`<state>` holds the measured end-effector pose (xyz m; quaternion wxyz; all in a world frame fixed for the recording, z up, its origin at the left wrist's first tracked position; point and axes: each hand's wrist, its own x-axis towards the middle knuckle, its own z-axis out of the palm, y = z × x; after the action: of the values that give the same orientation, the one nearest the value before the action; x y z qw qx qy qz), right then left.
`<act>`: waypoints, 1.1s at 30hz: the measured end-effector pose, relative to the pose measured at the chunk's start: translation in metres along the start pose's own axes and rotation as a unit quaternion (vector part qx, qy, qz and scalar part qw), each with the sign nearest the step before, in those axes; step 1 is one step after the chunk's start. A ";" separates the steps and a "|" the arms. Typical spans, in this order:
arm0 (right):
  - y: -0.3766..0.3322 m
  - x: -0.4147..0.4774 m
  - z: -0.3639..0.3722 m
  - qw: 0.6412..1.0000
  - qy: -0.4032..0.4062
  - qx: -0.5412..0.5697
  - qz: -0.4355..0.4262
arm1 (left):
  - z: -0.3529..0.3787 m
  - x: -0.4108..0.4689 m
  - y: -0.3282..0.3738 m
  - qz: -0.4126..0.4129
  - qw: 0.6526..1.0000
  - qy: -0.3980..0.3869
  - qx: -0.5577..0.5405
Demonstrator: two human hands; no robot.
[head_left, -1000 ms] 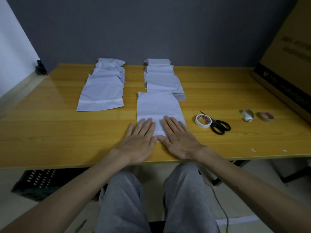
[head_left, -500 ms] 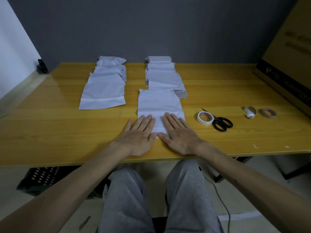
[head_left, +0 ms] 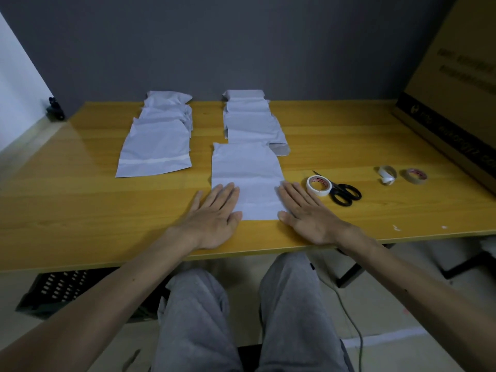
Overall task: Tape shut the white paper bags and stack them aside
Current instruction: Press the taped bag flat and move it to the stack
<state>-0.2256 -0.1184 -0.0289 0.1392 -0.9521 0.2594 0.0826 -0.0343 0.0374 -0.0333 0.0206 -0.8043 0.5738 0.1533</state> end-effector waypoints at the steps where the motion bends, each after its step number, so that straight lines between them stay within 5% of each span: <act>1: 0.005 -0.003 -0.001 1.000 -0.006 0.006 0.003 | 0.000 0.000 0.000 0.001 1.000 -0.002 0.001; 11: 0.011 -0.009 -0.002 0.998 0.021 0.059 0.007 | 0.000 -0.002 0.002 0.000 1.000 0.007 -0.006; 16: -0.009 -0.001 -0.019 0.983 0.127 0.130 -0.012 | 0.002 -0.003 0.004 -0.003 1.000 0.017 -0.005; 21: -0.037 0.027 0.004 0.997 0.057 0.022 -0.049 | 0.002 -0.001 0.005 -0.008 1.000 0.017 0.002; 33: -0.033 0.032 0.014 0.998 0.054 -0.020 -0.036 | -0.002 -0.013 -0.015 -0.013 1.000 -0.010 0.001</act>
<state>-0.1822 -0.1017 -0.0424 0.1086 -0.9665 0.2302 0.0314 -0.0235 0.0541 -0.0300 0.0297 -0.8098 0.5634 0.1607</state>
